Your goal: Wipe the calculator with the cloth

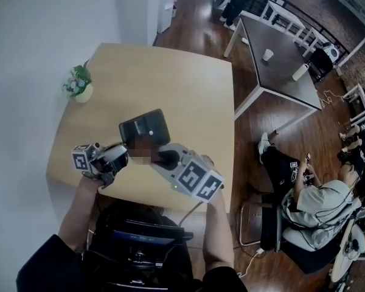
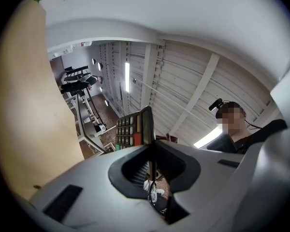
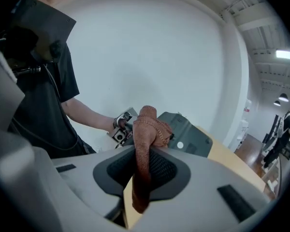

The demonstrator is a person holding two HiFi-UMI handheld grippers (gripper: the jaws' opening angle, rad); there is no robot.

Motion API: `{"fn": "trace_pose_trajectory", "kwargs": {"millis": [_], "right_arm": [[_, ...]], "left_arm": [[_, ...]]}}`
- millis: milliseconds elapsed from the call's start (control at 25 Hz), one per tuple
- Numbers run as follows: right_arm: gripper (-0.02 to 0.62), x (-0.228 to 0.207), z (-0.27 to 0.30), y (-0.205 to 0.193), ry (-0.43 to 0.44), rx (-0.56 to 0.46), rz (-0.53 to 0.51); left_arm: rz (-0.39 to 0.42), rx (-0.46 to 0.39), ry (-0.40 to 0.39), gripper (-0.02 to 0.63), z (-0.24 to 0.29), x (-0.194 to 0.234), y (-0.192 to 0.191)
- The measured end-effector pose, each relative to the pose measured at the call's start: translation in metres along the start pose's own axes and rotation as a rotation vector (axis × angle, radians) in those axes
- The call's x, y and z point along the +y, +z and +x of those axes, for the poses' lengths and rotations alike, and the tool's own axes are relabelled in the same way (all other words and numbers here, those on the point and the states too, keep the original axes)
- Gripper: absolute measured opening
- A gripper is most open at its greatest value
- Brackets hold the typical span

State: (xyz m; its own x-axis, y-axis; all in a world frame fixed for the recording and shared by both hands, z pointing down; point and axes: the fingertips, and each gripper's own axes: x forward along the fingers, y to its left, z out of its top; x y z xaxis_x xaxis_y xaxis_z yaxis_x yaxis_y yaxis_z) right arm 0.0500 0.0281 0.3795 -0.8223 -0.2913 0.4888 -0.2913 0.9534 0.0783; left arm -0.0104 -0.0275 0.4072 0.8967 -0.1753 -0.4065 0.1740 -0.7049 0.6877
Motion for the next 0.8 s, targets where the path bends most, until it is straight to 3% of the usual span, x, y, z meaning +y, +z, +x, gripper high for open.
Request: {"fn": "trace_pose_trajectory", "kwargs": {"millis": [80, 280, 360, 480, 640, 800], "right_arm": [[0.069, -0.011, -0.011, 0.012, -0.04, -0.049, 0.009], [0.069, -0.082, -0.02, 0.071, -0.254, -0.209, -0.004], [0.069, -0.088, -0.003, 0.075, -0.236, -0.192, -0.01], [0.07, -0.065, 0.02, 0.06, -0.164, -0.113, -0.031], [0.069, -0.022, 0.022, 0.026, -0.121, -0.055, -0.027], [0.069, 0.018, 0.028, -0.034, -0.017, 0.007, 0.099]], "left_arm": [[-0.001, 0.004, -0.005, 0.046, 0.0, -0.001, -0.001], [0.004, 0.024, -0.013, 0.046, -0.003, 0.002, -0.006], [0.003, 0.027, -0.01, 0.046, -0.002, 0.004, -0.009], [-0.001, 0.007, 0.012, 0.048, -0.003, 0.006, -0.007], [-0.081, -0.096, -0.013, 0.048, 0.008, -0.009, 0.008], [-0.105, -0.162, 0.011, 0.048, 0.001, 0.0, 0.017]]}}
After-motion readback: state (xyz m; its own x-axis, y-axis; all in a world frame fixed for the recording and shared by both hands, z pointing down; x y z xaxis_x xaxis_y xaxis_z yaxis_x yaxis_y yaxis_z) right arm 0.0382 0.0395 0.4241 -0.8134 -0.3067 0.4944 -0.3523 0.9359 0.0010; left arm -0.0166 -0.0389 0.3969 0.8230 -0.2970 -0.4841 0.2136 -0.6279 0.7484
